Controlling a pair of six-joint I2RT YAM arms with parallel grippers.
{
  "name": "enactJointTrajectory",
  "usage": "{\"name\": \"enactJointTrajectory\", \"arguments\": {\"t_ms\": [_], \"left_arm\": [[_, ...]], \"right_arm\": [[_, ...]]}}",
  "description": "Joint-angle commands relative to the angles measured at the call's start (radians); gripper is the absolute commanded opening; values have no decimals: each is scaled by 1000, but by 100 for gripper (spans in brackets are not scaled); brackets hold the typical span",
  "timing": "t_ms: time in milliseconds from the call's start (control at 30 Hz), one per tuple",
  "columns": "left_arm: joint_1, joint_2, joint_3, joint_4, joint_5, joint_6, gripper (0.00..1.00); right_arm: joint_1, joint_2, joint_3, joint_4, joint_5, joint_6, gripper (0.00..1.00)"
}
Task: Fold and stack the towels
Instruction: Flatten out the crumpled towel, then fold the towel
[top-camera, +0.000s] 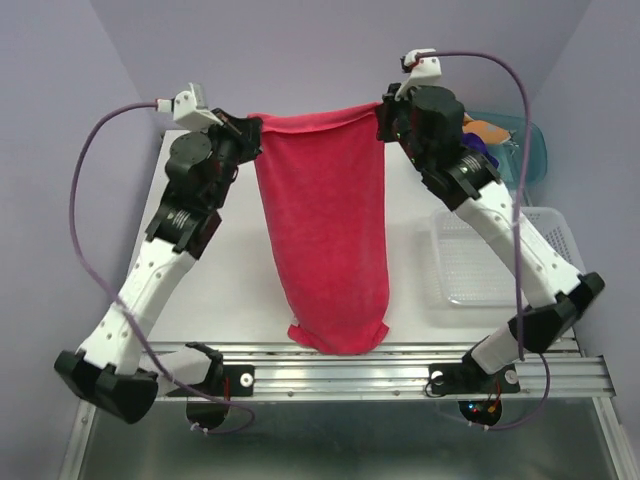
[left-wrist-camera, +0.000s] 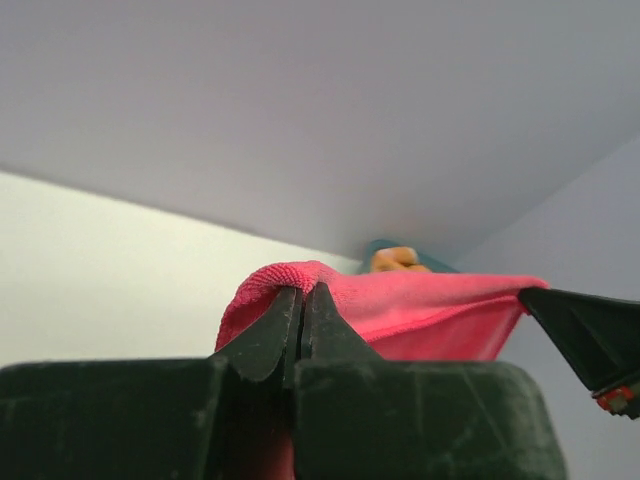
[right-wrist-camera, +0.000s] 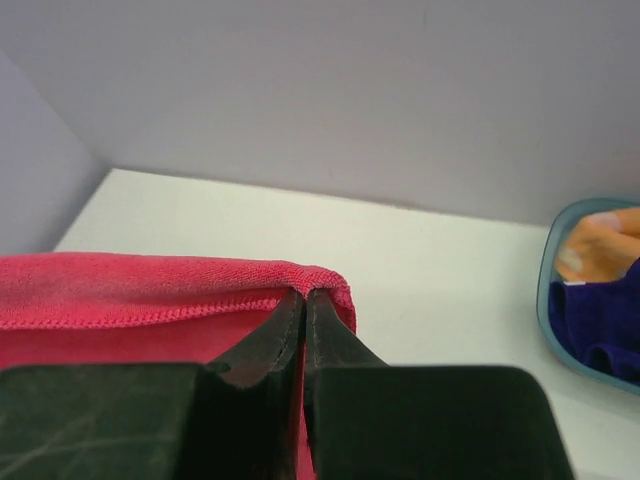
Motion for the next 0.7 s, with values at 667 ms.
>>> {"name": "enactJointTrajectory", "arguments": {"t_ms": [667], "left_arm": [[262, 948, 516, 181, 170, 77, 0]], "right_arm": [[-379, 834, 479, 197, -283, 78, 1]]}}
